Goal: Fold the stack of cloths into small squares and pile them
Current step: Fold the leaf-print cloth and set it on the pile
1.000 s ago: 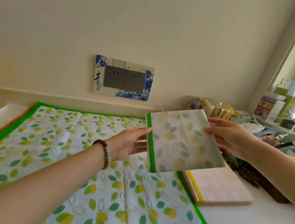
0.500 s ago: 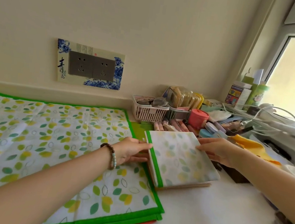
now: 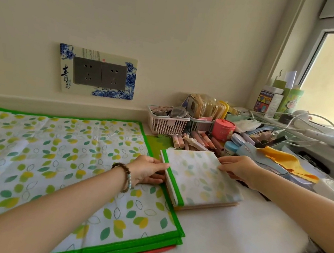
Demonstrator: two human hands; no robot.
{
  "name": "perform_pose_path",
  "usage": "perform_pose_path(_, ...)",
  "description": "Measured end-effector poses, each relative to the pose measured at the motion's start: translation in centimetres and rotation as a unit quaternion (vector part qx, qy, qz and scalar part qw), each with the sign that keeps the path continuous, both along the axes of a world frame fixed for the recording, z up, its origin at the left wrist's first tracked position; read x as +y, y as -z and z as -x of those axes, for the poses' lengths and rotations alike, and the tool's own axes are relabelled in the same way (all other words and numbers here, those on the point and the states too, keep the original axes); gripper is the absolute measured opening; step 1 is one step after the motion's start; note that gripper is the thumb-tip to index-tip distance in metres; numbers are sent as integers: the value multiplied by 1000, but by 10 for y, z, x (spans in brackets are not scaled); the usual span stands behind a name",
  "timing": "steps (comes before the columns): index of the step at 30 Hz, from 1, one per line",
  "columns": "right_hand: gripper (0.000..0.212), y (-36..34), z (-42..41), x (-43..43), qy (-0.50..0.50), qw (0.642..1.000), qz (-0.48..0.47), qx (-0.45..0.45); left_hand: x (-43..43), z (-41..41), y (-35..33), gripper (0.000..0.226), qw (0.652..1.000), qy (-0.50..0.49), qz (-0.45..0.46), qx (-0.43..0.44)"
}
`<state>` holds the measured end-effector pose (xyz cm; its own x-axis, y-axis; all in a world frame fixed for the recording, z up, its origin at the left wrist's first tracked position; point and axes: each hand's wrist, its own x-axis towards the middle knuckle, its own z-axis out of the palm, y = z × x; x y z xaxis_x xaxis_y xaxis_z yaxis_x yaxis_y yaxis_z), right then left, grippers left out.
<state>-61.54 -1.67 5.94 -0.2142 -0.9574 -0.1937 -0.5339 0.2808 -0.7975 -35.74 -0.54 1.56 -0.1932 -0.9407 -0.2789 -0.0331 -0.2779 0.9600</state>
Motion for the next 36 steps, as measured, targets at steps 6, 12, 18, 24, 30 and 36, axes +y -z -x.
perform_pose_path(6, 44, -6, -1, 1, -1, 999, 37, 23, 5, -7, -6, 30, 1000, 6, 7, -11)
perform_pose_path(12, 44, -41, -35, 16, -124, 987, 98, 0, 16, -49, -15, 44, 989, 0, 112, -97)
perform_pose_path(18, 71, -31, -116, 35, -232, 967, 101, 4, 47, -114, -21, 54, 943, 67, 210, -248)
perform_pose_path(24, 73, 22, -201, 72, -348, 916, 155, 124, 98, -190, -9, 79, 883, 137, 200, -401)
perform_pose_path(30, 76, 51, -255, 124, -408, 881, 166, 173, 153, -245, -2, 84, 810, 175, 197, -524)
perform_pose_path(36, 71, 53, -272, 151, -488, 831, 180, 197, 178, -271, 2, 96, 771, 231, 172, -569)
